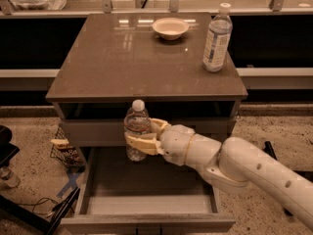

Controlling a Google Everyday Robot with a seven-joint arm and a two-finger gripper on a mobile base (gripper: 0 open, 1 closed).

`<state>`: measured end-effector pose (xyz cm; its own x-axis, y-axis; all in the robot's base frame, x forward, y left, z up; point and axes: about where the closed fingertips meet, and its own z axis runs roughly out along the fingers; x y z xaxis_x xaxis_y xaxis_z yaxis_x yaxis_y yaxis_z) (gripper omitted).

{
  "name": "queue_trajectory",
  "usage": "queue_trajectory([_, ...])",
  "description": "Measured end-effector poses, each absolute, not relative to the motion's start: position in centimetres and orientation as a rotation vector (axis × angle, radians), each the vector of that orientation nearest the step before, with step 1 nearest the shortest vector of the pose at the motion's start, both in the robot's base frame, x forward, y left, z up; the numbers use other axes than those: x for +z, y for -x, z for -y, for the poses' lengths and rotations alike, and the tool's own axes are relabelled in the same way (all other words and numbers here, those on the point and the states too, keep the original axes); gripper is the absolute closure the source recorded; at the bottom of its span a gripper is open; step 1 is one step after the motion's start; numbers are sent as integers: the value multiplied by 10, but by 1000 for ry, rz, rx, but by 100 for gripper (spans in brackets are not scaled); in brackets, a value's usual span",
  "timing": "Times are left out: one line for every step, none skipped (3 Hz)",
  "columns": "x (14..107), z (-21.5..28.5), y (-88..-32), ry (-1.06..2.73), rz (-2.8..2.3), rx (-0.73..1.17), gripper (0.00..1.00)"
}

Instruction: Place water bottle into middle drawer

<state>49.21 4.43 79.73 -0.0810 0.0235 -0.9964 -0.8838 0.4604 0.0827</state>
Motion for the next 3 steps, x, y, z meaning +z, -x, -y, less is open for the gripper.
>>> queue_trajectory([732,-89,-500,959,-1288,931,100])
queue_trajectory([690,-116,-497,1088,-1210,926,100])
queue_trajectory([671,-127,-482,1125,-1261,911,100])
